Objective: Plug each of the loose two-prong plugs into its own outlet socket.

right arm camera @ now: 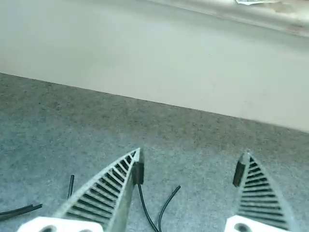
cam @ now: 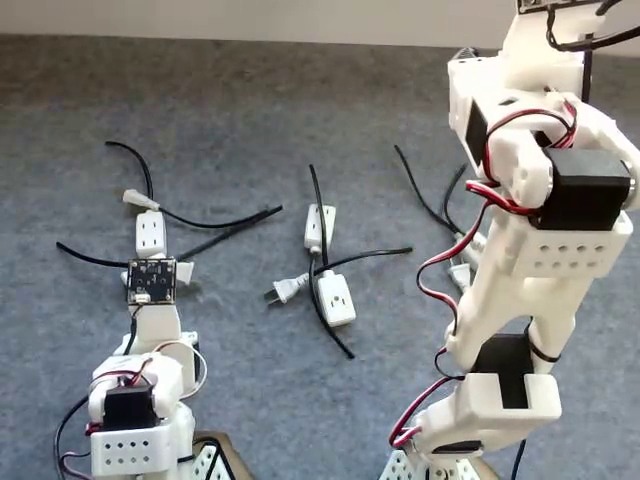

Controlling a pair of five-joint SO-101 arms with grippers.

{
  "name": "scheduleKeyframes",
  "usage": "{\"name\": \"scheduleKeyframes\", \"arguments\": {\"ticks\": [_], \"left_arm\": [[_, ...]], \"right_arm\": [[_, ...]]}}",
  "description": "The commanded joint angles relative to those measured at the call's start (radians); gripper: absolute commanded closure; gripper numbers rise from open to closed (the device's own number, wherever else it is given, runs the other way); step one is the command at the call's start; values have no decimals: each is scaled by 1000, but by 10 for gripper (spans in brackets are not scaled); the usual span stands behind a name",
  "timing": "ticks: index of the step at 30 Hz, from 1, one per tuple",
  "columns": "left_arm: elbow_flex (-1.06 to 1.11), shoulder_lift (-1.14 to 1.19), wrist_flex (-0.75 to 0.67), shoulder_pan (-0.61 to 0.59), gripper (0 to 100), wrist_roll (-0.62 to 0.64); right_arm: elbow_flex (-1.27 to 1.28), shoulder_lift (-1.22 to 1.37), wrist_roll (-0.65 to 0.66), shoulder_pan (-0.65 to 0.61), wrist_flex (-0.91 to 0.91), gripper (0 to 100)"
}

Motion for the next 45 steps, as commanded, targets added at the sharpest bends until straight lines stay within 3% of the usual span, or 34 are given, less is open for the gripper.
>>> {"name": "scheduleKeyframes", "arguments": {"ticks": [1,9,12,18,23,28,38,45], "left_arm": [[-133,-2,-3,-74,993,8],[-228,-2,-290,-205,989,0],[-254,-2,-350,-234,993,-87],[-277,-2,-354,-127,981,-100],[-303,77,-393,-35,863,-97],[-479,437,-479,-7,857,-97],[-964,1282,-485,285,856,-37],[-1239,1709,-483,341,856,-26]], "right_arm": [[-35,1,8,7,-24,701],[-33,2,8,7,-13,701],[-33,2,8,7,-8,701],[-33,2,8,-18,-8,701],[51,2,12,-81,-18,701],[124,1,12,-104,-51,701],[130,1,12,-101,-51,701],[127,1,14,-101,-53,701]]}}
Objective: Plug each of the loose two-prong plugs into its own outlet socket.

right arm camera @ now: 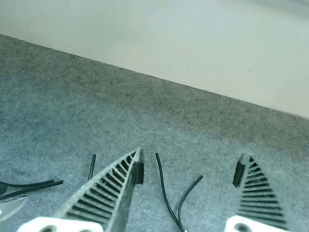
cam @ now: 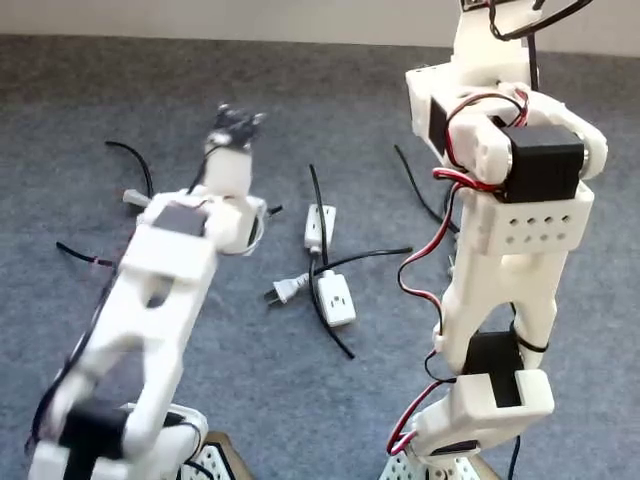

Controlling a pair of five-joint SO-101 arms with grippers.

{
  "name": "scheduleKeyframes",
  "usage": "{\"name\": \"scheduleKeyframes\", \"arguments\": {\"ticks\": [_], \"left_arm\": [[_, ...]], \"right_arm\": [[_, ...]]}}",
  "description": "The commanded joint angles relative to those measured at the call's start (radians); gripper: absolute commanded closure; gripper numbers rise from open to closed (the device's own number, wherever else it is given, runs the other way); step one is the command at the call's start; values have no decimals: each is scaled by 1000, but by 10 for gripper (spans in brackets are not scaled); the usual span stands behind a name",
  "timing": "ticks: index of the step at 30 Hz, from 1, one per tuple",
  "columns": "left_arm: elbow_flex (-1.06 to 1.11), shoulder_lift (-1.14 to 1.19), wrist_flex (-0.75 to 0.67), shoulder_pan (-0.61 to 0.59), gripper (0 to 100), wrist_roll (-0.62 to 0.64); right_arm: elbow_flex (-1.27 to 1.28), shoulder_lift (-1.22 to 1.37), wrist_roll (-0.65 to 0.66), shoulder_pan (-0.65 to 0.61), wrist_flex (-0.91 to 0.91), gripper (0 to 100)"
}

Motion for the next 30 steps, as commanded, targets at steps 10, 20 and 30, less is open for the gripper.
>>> {"name": "scheduleKeyframes", "arguments": {"ticks": [10,20,30], "left_arm": [[-285,463,110,180,860,8],[-283,460,160,361,860,152],[-309,550,81,369,860,206]], "right_arm": [[-5,-10,9,-4,-25,701],[-5,-10,9,-2,-25,701],[2,19,9,-2,-51,701]]}}
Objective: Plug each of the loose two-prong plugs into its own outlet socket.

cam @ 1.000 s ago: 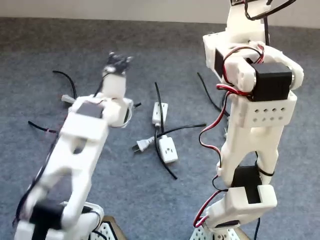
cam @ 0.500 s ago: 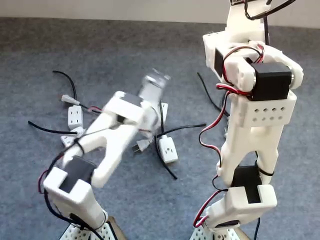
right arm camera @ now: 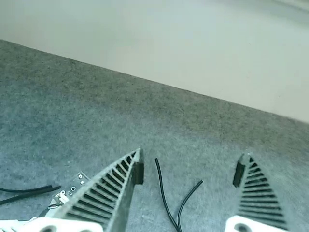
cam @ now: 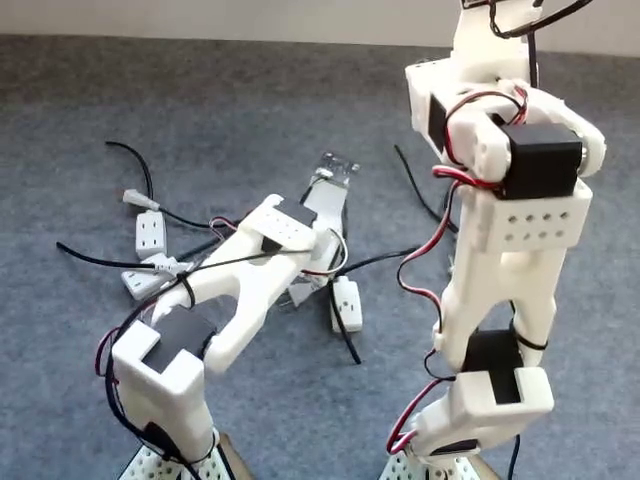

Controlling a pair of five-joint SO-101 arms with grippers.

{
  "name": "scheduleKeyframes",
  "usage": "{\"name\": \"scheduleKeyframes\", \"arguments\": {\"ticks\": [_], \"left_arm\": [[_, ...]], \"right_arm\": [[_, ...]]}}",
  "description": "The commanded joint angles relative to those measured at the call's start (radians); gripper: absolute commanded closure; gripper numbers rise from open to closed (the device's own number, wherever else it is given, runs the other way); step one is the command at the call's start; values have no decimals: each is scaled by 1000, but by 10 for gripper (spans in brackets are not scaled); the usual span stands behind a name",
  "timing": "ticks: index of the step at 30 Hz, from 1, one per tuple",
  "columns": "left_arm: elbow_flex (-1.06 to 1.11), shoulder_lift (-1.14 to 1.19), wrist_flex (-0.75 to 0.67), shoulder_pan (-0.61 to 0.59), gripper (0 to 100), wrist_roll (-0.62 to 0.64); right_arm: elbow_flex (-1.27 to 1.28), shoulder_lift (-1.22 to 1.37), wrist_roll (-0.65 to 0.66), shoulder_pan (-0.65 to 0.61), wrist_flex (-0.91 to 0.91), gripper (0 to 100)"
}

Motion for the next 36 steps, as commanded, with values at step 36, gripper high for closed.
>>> {"name": "scheduleKeyframes", "arguments": {"ticks": [36], "left_arm": [[59,-71,-61,220,859,138]], "right_arm": [[-2,64,9,-8,-73,701]]}}
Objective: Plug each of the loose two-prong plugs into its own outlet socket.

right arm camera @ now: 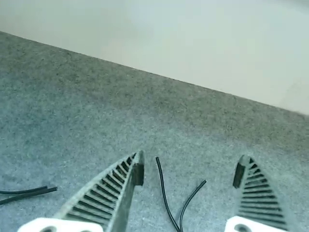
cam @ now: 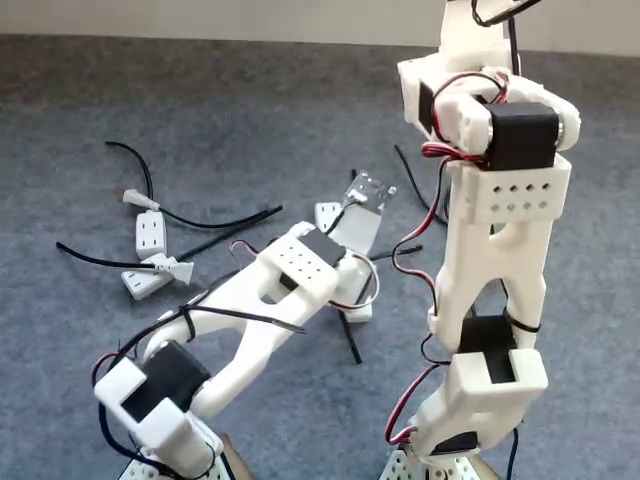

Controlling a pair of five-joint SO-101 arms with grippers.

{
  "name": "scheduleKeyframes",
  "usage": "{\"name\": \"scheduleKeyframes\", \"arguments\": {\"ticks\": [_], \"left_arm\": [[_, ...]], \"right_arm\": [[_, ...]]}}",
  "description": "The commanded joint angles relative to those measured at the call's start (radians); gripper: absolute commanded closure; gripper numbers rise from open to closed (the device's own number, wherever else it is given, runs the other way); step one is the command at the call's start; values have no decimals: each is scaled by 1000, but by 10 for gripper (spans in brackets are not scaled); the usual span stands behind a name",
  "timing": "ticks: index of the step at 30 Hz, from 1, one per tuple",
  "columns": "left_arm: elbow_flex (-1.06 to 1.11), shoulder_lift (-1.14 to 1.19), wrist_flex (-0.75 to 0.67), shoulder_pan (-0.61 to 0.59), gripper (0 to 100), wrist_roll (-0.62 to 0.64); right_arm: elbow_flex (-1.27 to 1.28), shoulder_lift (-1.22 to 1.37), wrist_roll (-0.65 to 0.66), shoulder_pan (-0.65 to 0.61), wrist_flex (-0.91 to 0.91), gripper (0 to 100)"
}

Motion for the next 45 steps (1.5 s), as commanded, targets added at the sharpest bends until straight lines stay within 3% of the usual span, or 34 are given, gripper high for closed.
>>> {"name": "scheduleKeyframes", "arguments": {"ticks": [1,10,19,27,38,45], "left_arm": [[-67,53,-37,56,859,21],[-120,70,-94,162,859,23],[-125,51,-52,127,857,21],[-47,-159,-61,168,857,21],[148,-191,-370,173,856,18],[131,-93,-417,111,856,21]], "right_arm": [[-10,-12,9,-8,-31,701],[-12,-12,9,-8,-31,701],[-13,-15,11,-8,-25,701],[-15,-16,11,-2,-28,701],[-15,-15,54,19,-30,701],[-15,-15,86,65,-31,701]]}}
